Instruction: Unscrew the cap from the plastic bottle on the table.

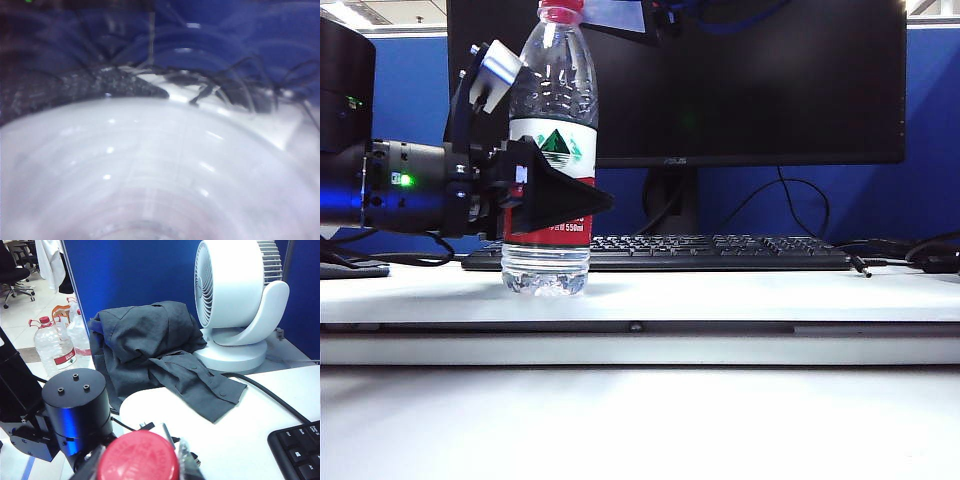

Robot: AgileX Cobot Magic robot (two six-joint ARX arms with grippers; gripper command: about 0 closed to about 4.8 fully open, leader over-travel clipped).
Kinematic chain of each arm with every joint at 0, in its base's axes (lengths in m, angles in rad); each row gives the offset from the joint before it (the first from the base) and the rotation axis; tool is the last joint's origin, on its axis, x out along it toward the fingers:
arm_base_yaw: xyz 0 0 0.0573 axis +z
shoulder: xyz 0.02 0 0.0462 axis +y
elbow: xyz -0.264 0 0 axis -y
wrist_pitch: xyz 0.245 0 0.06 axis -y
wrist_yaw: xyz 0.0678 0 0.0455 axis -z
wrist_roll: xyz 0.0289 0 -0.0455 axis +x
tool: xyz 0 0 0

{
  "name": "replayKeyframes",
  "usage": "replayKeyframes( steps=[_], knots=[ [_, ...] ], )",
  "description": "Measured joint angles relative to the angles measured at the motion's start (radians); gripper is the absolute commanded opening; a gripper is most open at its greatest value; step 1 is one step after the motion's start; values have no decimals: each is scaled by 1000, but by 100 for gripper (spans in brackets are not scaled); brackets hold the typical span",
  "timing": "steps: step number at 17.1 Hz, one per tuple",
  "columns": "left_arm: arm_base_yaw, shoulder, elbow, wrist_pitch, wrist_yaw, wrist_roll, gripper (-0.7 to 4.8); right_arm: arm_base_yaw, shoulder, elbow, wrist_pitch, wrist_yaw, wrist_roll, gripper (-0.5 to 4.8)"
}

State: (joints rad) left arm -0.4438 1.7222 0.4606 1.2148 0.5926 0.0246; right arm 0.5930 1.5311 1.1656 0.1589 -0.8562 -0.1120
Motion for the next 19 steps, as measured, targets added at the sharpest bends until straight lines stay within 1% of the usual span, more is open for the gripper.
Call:
replayKeyframes(
  steps=[2, 3, 4, 5, 7, 8, 12, 13, 14, 16, 17, 18, 19],
  knots=[
    [0, 0, 0, -1, -2, -6, 326, 6, 1, -2, 2, 4, 11, 281],
    [1, 0, 0, -2, -3, -11, 326, 13, 1, -2, 12, 24, 28, 306],
    [1, 0, 0, -2, -8, -11, 326, 14, 2, -3, 23, 42, 46, 348],
    [2, 0, 2, -4, -20, -18, 326, 17, 3, -5, 60, 76, 106, 355],
    [2, 0, 3, -5, -21, -18, 326, 18, 0, -5, 94, 140, 141, 404],
    [2, 0, 3, -5, -22, -18, 326, 19, -11, -5, 91, 227, 156, 407],
    [3, 2, 5, -2, -35, -18, 326, 31, -23, -5, 71, 361, 194, 410],
    [2, 3, 5, 0, -59, -18, 326, 65, -37, -5, 45, 447, 200, 410],
    [3, 3, 5, 1, -77, -17, 326, 98, -40, -5, 42, 502, 201, 410],
    [3, 3, 5, 2, -94, -17, 326, 180, -40, -7, 37, 655, 202, 409],
    [3, 3, 5, 2, -97, -17, 326, 228, -40, -7, 37, 745, 202, 409],
    [3, 3, 5, 3, -96, -14, 326, 293, -40, -7, 37, 880, 201, 404],
    [3, 4, 5, 5, -96, -14, 326, 336, -37, -7, 43, 990, 201, 384]
  ],
)
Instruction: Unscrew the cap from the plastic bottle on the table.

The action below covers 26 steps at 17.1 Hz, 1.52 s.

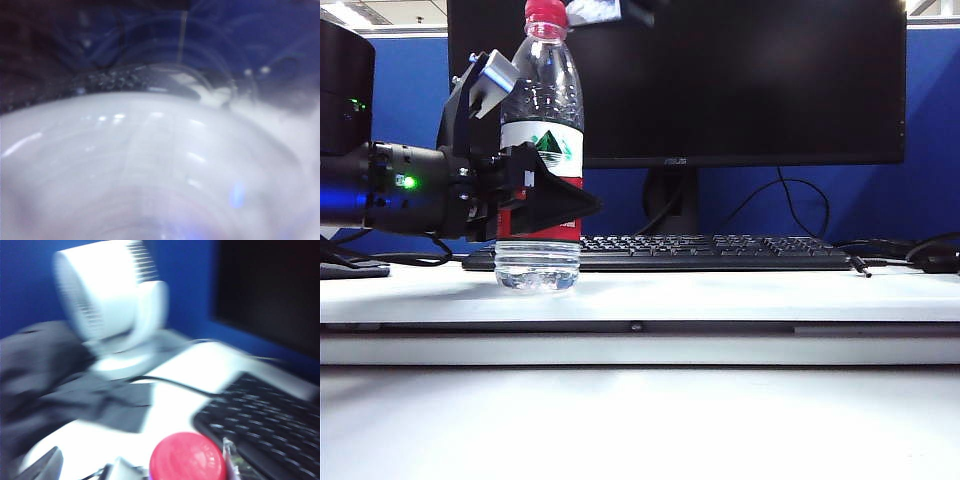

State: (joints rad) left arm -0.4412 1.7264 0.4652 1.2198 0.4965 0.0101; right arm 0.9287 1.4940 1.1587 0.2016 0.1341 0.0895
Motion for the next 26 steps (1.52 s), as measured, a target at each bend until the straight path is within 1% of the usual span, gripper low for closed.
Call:
replayKeyframes(
  steps=[1, 2, 3, 4, 7, 9, 11, 12, 14, 17, 20, 21, 22, 25, 26],
  knots=[
    [0, 0, 0, 0, 0, 0, 326, 34, 3, 0, 19, 103, 0, 363],
    [0, 0, 0, 0, 0, 0, 326, 58, 8, 0, 37, 169, 0, 363],
    [0, 0, 0, 0, 0, 0, 326, 63, 12, 0, 49, 188, 3, 357],
    [0, 0, 0, 0, 0, 0, 326, 60, 14, 0, 48, 188, 14, 333],
    [0, 0, 0, 0, 0, -1, 326, 58, 19, 0, 43, 208, 39, 319],
    [0, 0, 0, 0, 0, -1, 326, 60, 19, 0, 43, 213, 42, 233],
    [1, 0, 0, 1, 0, -2, 326, 55, 19, 0, 43, 223, 42, 205],
    [1, 0, 0, 1, 4, -2, 326, 56, 19, 0, 43, 225, 42, 205],
    [2, 0, 0, 1, 13, -3, 326, 56, 21, 0, 44, 230, 42, 166],
    [2, 1, 0, 0, 15, -4, 326, 55, 24, 0, 45, 231, 42, 145],
    [2, 1, 0, 0, 15, -5, 326, 51, 24, 0, 44, 225, 42, 143],
    [2, 1, 0, 0, 15, -6, 326, 45, 24, 0, 43, 201, 42, 143],
    [3, 1, 0, 0, 15, -7, 326, 29, 23, 0, 43, 145, 41, 143],
    [5, 1, -2, 1, 15, -7, 326, -32, 19, 2, 29, -82, 8, 143],
    [5, 1, -2, 2, 15, -7, 326, -48, 18, 3, 22, -132, 3, 144]
  ],
)
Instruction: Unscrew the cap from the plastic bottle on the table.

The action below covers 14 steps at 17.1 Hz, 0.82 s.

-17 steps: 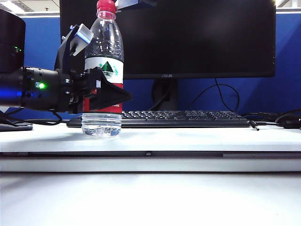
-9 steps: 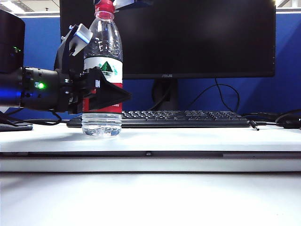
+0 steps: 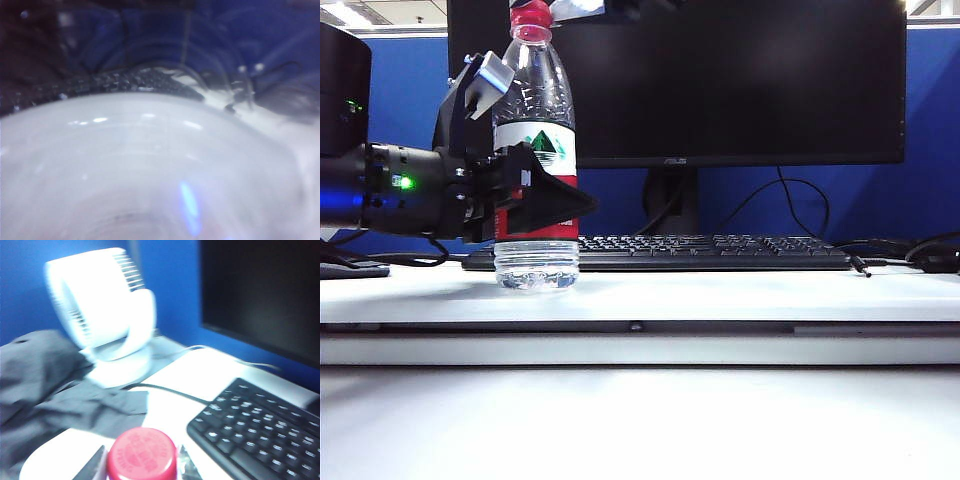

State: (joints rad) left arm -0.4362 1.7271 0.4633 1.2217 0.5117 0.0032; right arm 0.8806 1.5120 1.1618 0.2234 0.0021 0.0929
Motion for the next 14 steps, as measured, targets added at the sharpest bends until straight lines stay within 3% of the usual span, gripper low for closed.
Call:
replayKeyframes(
  steps=[1, 2, 4, 6, 10, 14],
  knots=[
    [0, 0, 0, 0, 0, 1, 326, -18, -1, 3, -10, -54, -5, 144],
    [0, 0, 0, -1, 2, 8, 326, -56, -3, 4, -24, -175, -24, 144],
    [0, 0, -1, -2, 4, 19, 326, -84, -6, 5, -40, -269, -60, 143],
    [-1, 0, -3, -2, 15, 33, 326, -145, -6, 11, -68, -464, -109, 143],
    [-4, 0, -5, 1, 35, 43, 326, -227, -5, 11, -98, -741, -112, 143],
    [-5, 0, -5, 2, 42, 47, 326, -241, -5, 11, -103, -792, -112, 144]
  ],
)
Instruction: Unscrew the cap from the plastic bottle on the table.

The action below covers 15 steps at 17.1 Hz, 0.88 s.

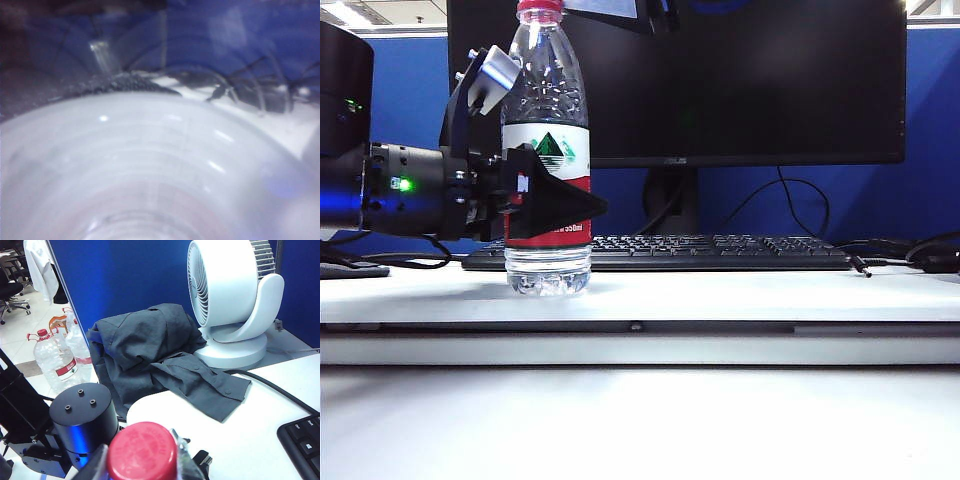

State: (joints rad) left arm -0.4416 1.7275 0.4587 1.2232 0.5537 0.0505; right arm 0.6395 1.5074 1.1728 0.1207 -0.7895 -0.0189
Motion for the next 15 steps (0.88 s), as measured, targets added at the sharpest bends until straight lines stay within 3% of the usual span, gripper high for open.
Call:
replayKeyframes(
  steps=[13, 14, 15],
  knots=[
    [0, 0, 5, -10, -20, -29, 326, 11, 8, -10, 81, 128, 71, 148],
    [0, 0, 5, -11, -21, -29, 326, 11, 8, -10, 82, 130, 73, 154],
    [0, 0, 5, -11, -22, -29, 326, 11, 8, -10, 83, 132, 74, 200]
  ],
)
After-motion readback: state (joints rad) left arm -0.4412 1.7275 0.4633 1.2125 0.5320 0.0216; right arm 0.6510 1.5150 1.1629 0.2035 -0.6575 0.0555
